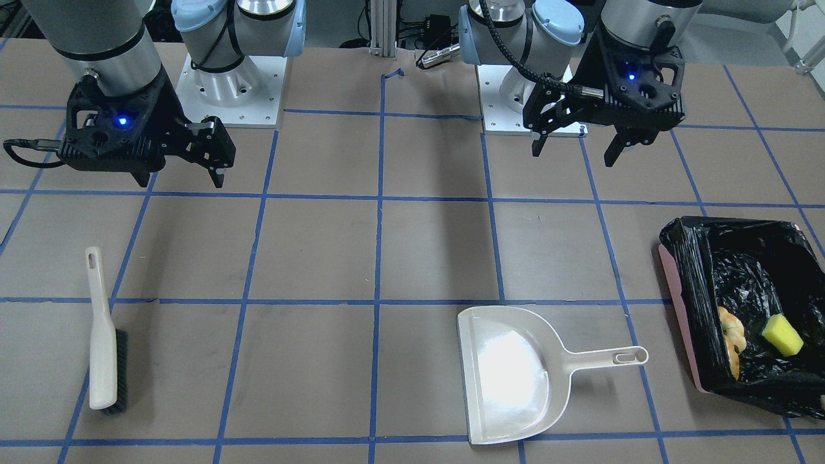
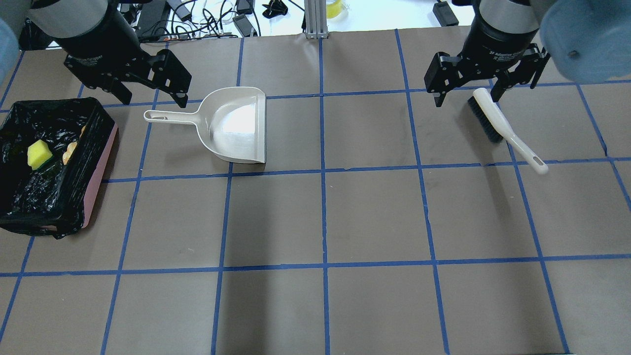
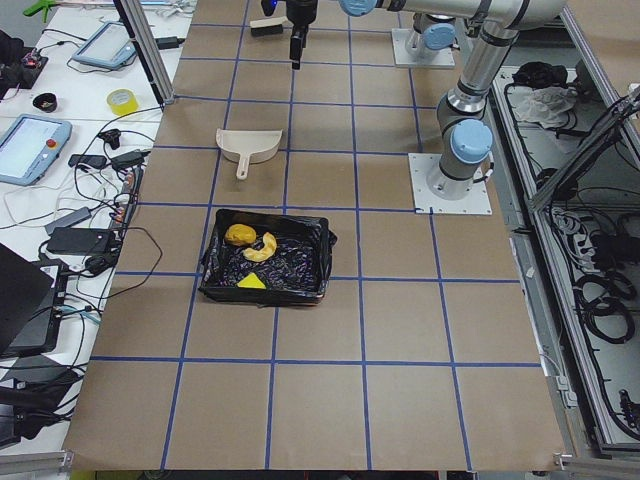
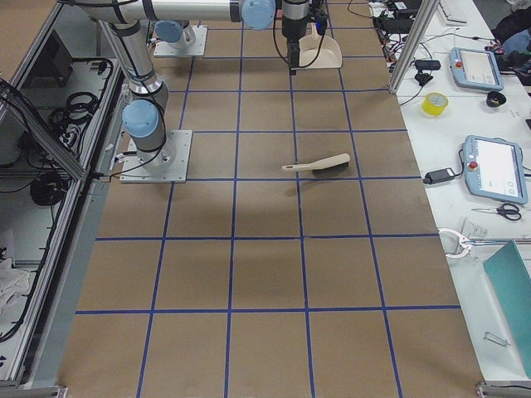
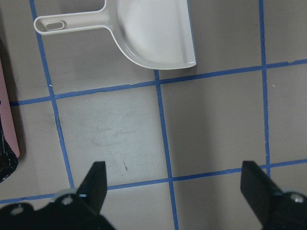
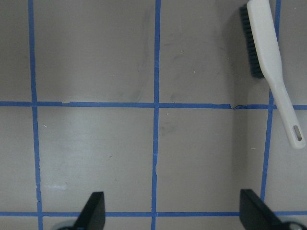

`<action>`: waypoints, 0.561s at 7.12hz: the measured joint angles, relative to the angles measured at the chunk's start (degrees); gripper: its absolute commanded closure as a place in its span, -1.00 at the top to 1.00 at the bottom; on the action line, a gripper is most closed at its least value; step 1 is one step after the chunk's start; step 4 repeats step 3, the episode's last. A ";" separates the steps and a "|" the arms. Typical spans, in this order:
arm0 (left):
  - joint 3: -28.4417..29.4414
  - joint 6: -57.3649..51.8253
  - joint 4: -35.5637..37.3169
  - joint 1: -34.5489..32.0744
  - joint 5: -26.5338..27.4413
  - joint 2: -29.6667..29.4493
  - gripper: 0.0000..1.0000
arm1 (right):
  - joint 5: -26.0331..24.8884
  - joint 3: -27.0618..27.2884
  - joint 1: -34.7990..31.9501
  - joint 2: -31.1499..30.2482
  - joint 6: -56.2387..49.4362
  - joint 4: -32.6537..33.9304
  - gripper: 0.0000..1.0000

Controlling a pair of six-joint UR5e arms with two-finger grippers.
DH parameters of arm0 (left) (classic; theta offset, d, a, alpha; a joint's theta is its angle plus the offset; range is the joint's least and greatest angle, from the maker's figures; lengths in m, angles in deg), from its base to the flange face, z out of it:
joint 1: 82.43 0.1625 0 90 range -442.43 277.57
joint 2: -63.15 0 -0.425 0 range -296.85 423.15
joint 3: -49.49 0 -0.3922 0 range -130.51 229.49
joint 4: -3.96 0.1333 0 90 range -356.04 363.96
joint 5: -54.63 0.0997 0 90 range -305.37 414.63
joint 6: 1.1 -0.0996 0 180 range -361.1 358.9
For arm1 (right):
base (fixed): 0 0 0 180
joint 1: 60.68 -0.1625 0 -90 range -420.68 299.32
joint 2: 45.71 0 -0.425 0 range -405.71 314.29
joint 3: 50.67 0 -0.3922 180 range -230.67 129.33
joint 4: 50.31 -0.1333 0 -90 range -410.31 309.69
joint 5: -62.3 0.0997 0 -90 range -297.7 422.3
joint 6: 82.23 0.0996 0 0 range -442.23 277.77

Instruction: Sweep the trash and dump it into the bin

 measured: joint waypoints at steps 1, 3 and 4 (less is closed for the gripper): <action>-0.05 0.02 -0.04 0.01 0.08 0.06 1.00 | 0.04 -0.01 0.00 0.00 0.04 0.00 1.00; -0.11 0.02 -0.79 0.02 0.38 0.09 1.00 | 0.05 0.00 0.00 0.00 0.06 0.00 1.00; -0.11 0.02 -0.79 0.02 0.38 0.09 1.00 | 0.05 0.00 0.00 0.00 0.06 0.00 1.00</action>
